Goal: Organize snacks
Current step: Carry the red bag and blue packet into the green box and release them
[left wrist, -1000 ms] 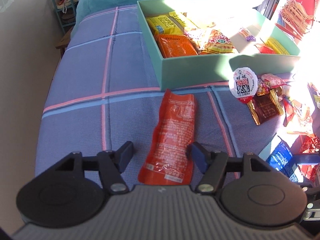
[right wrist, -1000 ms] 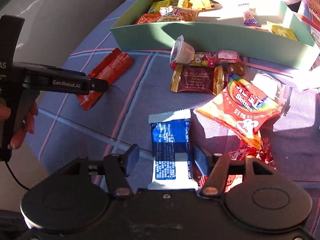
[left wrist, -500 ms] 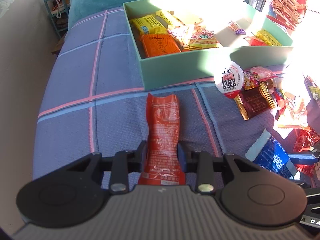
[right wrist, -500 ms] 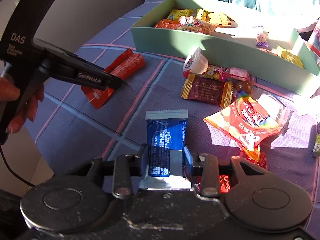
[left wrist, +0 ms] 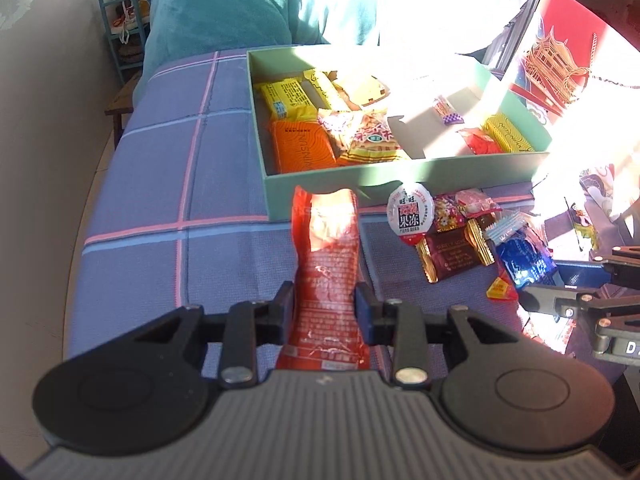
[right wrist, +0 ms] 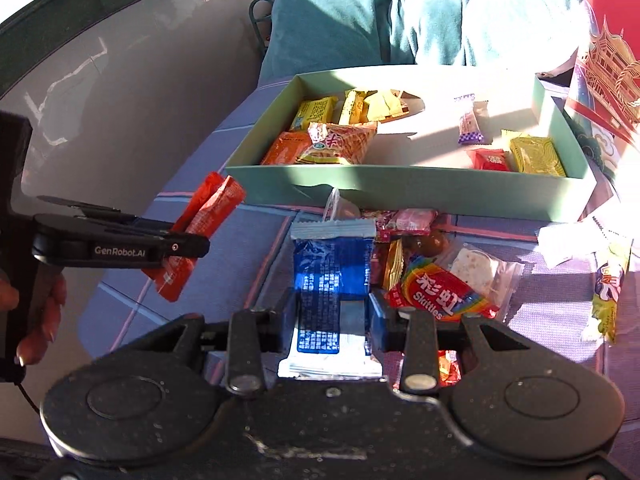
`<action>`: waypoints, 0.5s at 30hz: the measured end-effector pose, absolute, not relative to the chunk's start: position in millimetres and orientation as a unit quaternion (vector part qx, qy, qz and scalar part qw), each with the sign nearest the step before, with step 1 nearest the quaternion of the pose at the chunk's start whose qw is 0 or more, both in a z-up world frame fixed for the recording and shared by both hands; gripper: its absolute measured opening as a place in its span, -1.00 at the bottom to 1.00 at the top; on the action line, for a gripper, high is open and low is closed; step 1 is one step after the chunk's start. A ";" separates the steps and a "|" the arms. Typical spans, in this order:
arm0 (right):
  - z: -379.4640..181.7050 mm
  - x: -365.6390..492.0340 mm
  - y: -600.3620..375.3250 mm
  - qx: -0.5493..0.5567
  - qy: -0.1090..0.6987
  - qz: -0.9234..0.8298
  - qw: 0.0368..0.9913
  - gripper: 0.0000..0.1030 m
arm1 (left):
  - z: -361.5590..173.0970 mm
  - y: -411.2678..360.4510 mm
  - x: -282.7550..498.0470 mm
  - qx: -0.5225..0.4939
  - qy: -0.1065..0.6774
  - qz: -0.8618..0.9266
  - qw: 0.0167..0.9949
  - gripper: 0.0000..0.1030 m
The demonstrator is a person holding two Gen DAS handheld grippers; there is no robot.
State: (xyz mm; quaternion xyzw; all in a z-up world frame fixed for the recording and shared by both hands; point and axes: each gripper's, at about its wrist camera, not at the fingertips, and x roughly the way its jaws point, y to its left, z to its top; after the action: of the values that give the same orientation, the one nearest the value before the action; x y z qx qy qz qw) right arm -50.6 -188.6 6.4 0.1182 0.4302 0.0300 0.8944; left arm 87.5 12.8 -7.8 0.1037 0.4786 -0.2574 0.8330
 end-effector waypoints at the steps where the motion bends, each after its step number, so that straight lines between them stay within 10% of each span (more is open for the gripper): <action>1: 10.0 -49.6 -196.8 0.125 0.425 0.026 0.896 -0.29 | -2.2 7.9 89.0 0.100 0.477 -0.260 0.834 -0.40; 15: 31.6 26.9 -332.3 0.184 0.392 -0.055 0.900 -0.29 | 28.6 -128.9 157.8 0.089 0.451 -0.300 0.836 -0.40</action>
State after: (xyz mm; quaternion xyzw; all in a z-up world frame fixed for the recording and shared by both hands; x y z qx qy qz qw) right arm 26.9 -332.3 31.6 0.1836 0.3922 -0.0553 0.8997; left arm 157.8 -128.9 28.6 0.0892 0.4509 -0.3000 0.8359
